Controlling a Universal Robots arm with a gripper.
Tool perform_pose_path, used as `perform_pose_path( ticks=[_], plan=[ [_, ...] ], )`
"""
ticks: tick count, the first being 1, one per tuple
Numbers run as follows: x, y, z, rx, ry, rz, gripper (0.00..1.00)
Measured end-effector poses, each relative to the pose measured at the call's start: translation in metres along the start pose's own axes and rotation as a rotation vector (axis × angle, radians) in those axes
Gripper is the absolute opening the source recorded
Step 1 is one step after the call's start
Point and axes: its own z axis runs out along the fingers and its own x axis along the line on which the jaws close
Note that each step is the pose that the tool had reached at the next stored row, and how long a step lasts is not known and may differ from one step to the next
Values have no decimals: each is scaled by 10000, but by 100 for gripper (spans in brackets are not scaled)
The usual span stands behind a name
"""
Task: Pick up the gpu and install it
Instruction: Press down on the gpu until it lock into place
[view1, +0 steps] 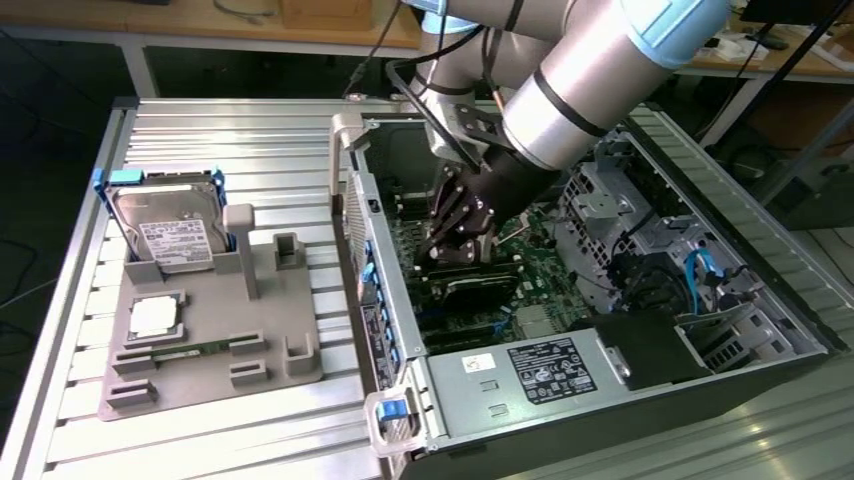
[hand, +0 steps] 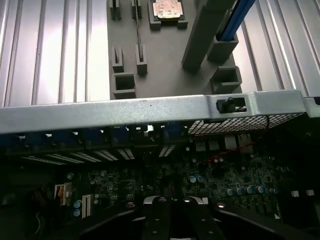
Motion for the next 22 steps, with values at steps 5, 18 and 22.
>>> perform_pose_path(
  ticks=[5,18,22],
  plan=[
    [-2,-23,-9,-731,-15,30,11],
    [-46,15,17,-1347,10,79,11],
    [-38,137,74,-1323,17,73,11]
  ],
)
